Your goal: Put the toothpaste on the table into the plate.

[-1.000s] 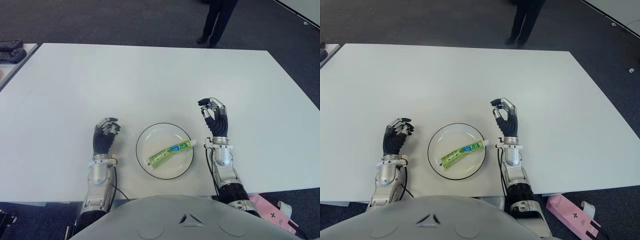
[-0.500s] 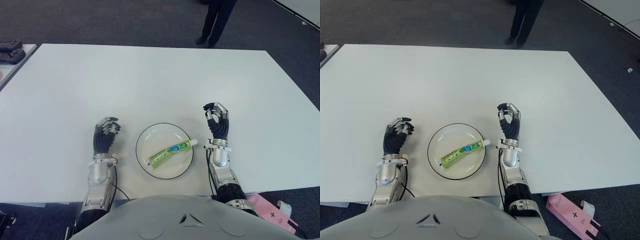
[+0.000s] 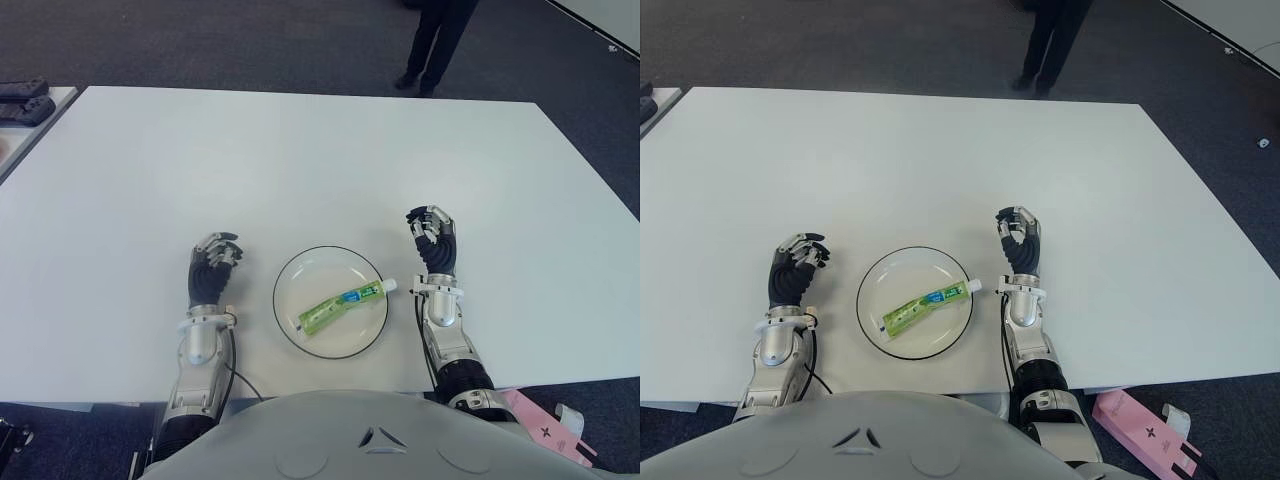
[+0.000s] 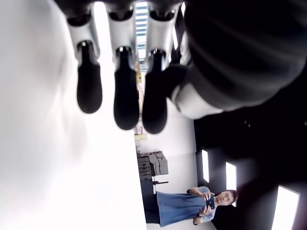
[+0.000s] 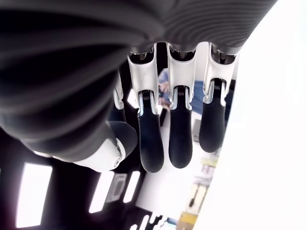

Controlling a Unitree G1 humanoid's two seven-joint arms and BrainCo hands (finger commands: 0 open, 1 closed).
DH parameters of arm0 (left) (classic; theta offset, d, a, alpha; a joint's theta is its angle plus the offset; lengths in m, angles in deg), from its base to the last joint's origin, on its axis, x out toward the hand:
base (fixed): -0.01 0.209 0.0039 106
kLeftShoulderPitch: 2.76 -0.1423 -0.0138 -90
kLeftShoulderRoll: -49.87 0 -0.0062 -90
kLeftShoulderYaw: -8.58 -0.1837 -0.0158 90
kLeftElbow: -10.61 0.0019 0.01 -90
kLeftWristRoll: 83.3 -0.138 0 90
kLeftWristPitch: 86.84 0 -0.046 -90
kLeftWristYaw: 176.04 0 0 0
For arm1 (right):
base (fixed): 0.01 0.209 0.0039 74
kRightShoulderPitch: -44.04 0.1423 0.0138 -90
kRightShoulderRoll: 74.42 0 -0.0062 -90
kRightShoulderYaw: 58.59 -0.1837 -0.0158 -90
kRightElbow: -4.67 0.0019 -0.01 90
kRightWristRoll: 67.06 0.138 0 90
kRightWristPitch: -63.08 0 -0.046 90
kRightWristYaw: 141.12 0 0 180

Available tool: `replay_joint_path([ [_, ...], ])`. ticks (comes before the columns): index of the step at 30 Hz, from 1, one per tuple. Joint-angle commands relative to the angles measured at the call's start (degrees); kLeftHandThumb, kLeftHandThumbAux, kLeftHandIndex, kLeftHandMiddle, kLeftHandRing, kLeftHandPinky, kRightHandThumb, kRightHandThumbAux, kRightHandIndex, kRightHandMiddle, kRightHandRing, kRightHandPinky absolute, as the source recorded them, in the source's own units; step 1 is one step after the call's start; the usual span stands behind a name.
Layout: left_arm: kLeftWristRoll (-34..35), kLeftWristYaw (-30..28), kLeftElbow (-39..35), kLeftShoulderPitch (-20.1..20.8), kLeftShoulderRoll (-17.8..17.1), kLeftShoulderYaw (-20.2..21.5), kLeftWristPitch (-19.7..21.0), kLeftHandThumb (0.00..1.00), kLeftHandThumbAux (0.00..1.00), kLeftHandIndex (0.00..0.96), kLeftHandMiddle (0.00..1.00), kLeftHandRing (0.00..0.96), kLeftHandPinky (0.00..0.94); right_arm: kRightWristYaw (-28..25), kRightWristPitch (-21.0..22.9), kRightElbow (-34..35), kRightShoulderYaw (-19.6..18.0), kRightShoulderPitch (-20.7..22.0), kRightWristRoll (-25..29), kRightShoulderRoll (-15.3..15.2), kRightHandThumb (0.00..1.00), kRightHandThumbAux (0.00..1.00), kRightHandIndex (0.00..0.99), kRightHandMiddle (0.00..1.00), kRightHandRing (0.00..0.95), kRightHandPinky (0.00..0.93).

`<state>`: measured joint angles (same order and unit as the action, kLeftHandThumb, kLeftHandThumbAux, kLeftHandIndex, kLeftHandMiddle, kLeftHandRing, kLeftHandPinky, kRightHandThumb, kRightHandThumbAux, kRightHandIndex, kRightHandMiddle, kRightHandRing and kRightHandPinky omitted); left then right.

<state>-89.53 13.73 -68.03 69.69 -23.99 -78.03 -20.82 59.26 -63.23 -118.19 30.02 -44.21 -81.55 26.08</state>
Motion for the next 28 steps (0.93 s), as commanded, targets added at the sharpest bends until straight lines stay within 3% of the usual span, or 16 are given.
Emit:
replay_joint_path([
  [1,-0.3,-0.1,1.8,-0.6,0.4,-0.5,1.5,0.708,0.717,0.434,0.585,0.571,0.562,-2.9,3.8,-0.4,-0.3,-3.4,2.5,0.2,0.7,0.73,0.427,0.495,0.483,0.487],
  [28,-0.4,-0.1,1.2,-1.6,1.1,-0.9,0.7,0.71,0.715,0.434,0.589,0.578,0.574,-7.9,7.9,8.4,-0.3,-10.3,6.1,2.0,0.71,0.728,0.432,0.498,0.513,0.523],
])
